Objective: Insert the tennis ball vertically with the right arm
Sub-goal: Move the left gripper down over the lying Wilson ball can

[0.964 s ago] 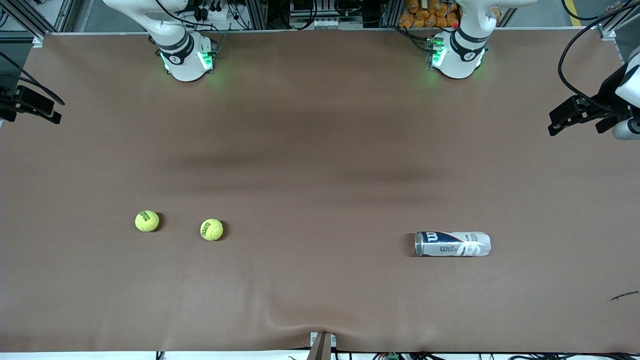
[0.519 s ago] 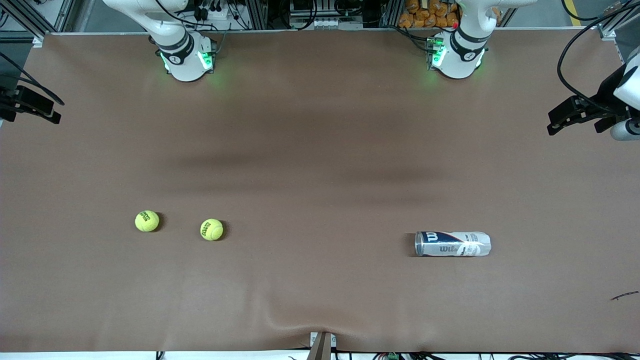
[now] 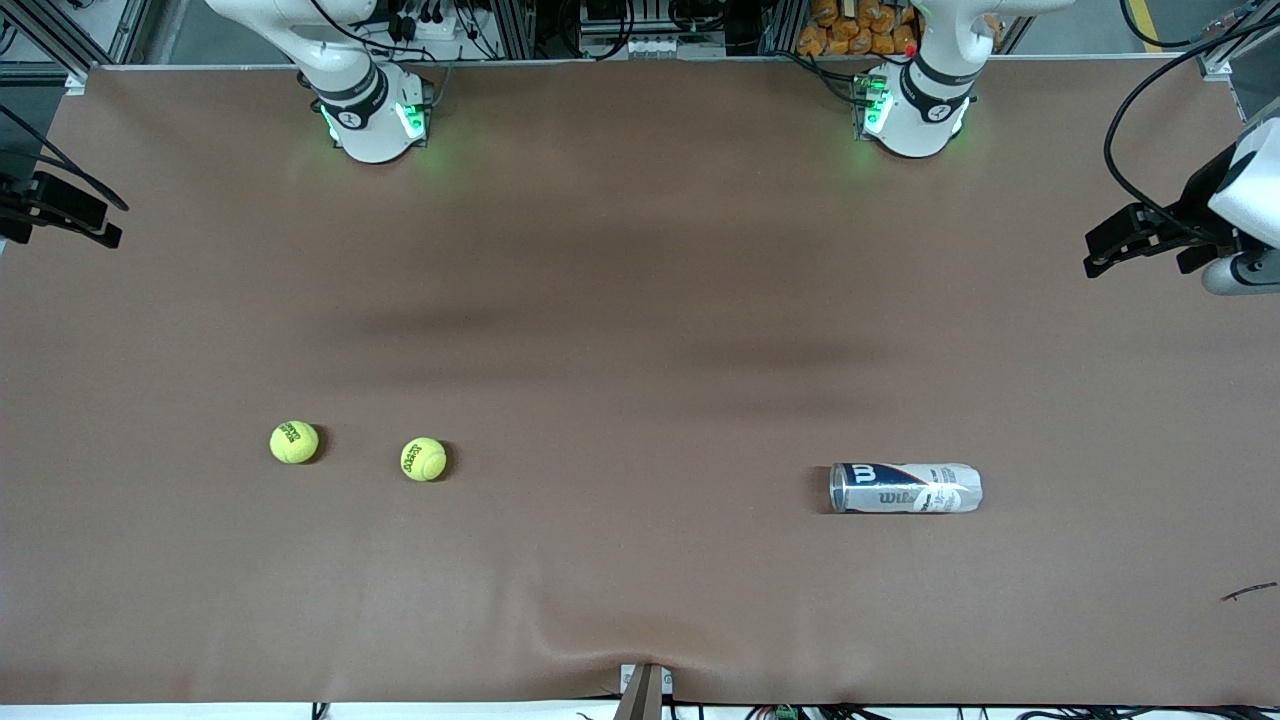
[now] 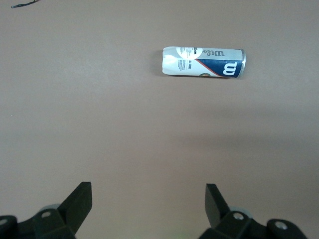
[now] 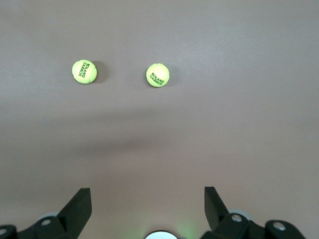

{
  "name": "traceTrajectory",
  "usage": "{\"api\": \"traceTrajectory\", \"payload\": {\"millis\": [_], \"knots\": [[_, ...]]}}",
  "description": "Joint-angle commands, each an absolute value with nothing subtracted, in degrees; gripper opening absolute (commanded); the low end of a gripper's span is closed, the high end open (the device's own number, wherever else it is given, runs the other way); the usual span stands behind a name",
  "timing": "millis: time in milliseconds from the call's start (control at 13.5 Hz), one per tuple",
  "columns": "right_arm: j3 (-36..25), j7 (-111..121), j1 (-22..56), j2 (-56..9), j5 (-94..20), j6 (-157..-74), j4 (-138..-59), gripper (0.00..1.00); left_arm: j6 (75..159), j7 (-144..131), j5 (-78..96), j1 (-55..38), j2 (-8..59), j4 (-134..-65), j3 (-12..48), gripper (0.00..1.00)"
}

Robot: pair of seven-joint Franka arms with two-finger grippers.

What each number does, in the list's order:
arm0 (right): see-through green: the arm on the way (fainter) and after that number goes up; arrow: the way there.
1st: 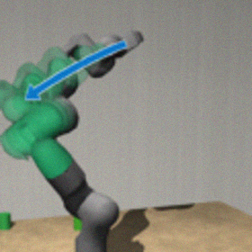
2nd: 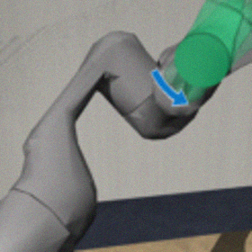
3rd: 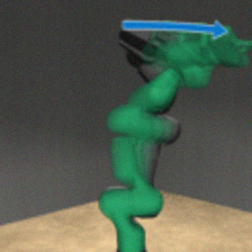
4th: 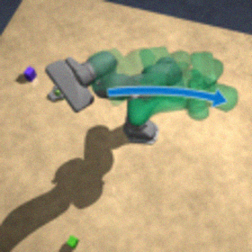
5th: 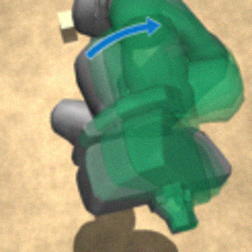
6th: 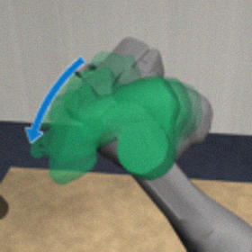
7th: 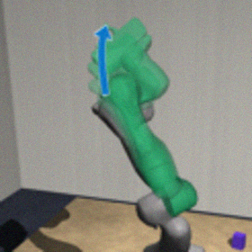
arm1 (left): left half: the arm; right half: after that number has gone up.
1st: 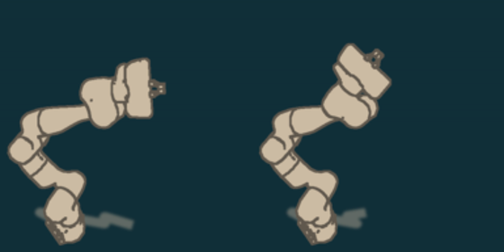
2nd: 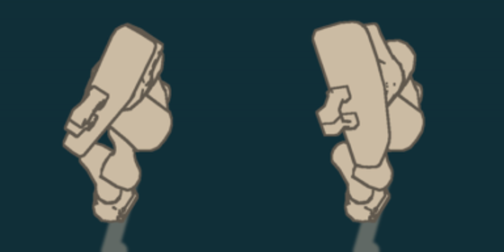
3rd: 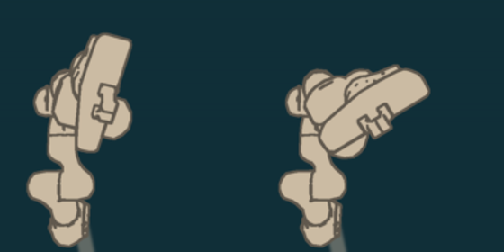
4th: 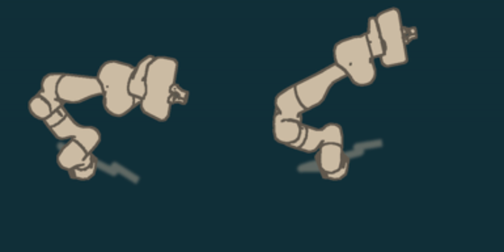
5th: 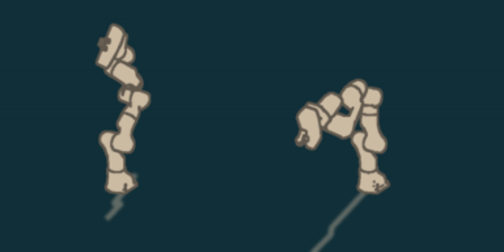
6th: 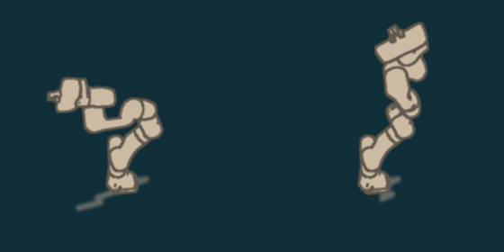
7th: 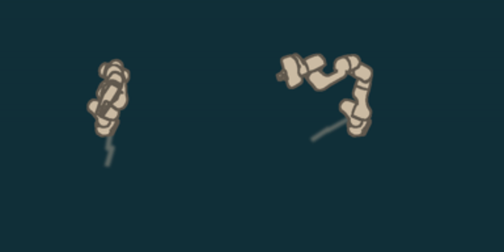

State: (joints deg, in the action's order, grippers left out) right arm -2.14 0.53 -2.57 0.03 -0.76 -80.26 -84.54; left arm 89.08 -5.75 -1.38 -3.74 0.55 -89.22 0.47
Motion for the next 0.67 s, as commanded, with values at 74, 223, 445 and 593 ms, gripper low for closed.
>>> {"api": "traceTrajectory", "payload": {"millis": [74,223,445,593], "knots": [[-1.32,0.97,-3.87,-0.53,-0.62,-79.8,-83.32,1.0,88.42,-4.83,-1.32,-4.04,3.33,-87.45,0.44,1.0],[-1.32,0.97,-3.87,-0.53,-0.53,-79.8,-83.32,1.0,88.68,-4.83,-2.1,-4.22,5.0,-87.45,0.53,1.0],[-1.32,0.97,-3.96,-0.53,-0.53,-79.8,-83.32,1.0,91.39,-1.69,-3.25,-5.36,8.07,-87.28,0.79,1.0],[-1.32,0.97,-3.96,-0.53,-0.53,-79.8,-83.32,1.0,93.68,2.09,-3.78,-5.36,11.06,-85.96,0.79,1.0]]}}
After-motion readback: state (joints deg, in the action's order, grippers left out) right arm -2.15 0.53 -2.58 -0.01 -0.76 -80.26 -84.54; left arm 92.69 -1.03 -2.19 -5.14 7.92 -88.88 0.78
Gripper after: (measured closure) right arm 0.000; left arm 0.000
